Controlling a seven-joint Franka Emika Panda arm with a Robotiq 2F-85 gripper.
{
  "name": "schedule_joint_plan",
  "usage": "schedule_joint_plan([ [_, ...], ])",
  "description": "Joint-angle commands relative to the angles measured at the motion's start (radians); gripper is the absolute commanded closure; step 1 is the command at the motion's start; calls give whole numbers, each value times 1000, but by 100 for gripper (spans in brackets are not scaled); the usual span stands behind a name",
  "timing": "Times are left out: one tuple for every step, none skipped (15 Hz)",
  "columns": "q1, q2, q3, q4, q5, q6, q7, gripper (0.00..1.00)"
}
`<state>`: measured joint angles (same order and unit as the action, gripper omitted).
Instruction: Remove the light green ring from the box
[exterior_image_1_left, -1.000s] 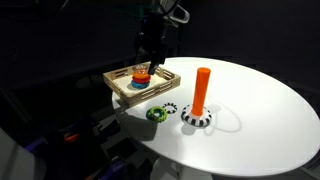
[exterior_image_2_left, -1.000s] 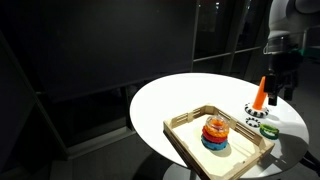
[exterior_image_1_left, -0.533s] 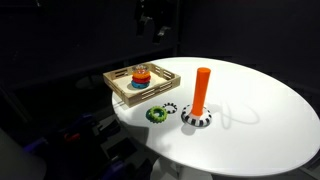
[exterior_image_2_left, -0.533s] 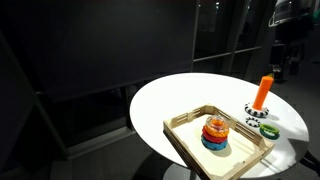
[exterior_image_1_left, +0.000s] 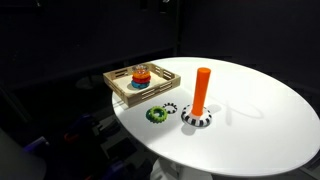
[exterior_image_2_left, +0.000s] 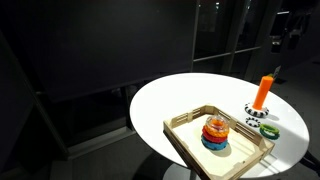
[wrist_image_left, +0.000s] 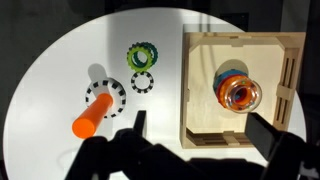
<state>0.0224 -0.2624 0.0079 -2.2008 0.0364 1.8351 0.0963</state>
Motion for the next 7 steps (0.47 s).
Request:
schedule_joint_plan([
  [-6, -5, 7, 2, 1, 0, -1, 0],
  [-6, -4, 7, 1, 1, 0, -1, 0],
  [-6, -2, 7, -1, 1, 0, -1, 0],
  [-6, 1, 7, -1, 1, 0, -1, 0],
  [-6, 4, 7, -1, 1, 0, -1, 0],
  [-6, 6, 7, -1, 1, 0, -1, 0],
  [-6, 6, 7, -1, 1, 0, -1, 0],
])
